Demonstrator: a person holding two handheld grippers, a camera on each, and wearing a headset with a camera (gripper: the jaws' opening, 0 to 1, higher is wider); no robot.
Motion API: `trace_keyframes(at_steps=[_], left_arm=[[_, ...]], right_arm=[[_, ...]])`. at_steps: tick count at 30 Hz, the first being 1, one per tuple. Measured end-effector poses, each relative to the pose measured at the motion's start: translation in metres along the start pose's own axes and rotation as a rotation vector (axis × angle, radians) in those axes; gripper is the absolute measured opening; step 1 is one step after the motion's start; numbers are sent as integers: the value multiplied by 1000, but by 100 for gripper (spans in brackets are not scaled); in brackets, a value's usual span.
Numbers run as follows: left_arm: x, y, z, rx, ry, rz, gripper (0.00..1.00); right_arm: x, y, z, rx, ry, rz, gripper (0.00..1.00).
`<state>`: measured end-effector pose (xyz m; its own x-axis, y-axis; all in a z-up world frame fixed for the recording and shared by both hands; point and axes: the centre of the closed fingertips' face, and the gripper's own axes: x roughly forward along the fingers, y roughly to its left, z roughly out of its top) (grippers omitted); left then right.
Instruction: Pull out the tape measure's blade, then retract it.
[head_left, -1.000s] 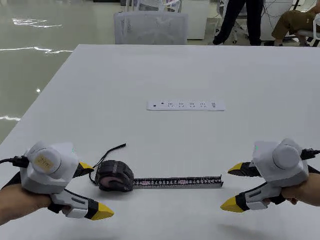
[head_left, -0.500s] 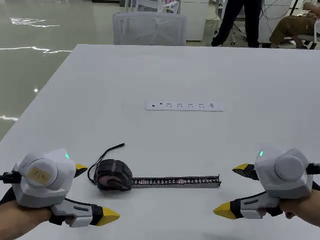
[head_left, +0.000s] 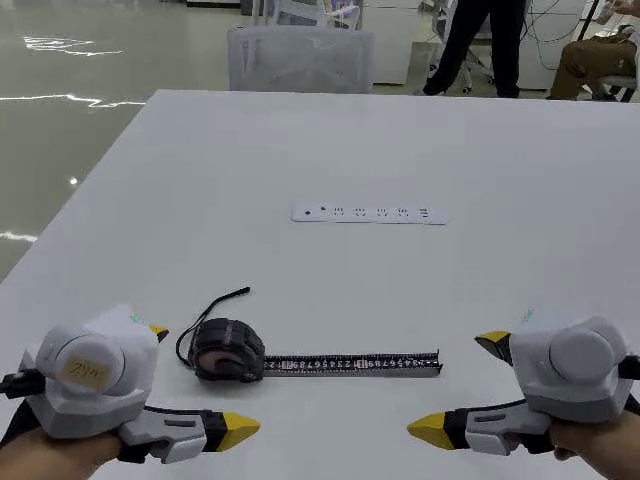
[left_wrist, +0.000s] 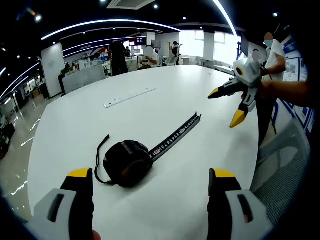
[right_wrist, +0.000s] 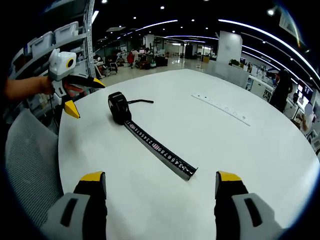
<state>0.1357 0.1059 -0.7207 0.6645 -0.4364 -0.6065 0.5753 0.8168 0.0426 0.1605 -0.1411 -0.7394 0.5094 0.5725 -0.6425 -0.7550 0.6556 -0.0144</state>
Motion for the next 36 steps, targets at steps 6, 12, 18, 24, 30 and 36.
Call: trace_keyframes(at_steps=[6,12,18,24,30,36], left_arm=[[-2,-7,3,-39,-24,20,96],[-3,-9,3,-57,-37,40,99],[-4,-9,2,-51,-41,61,99],[-6,-9,4,-76,-64,87,99],[-7,-11,8,-92,-79,111,99],[-7,-15,11,-82,-80,120,99]], right_arm=[[-1,8,1,33,-28,-16,96],[-5,16,4,36,-45,-33,97],[-2,20,1,39,-52,-52,97],[-9,23,11,44,-80,-86,97],[-12,27,18,47,-102,-110,97],[-12,26,16,69,-115,-123,98]])
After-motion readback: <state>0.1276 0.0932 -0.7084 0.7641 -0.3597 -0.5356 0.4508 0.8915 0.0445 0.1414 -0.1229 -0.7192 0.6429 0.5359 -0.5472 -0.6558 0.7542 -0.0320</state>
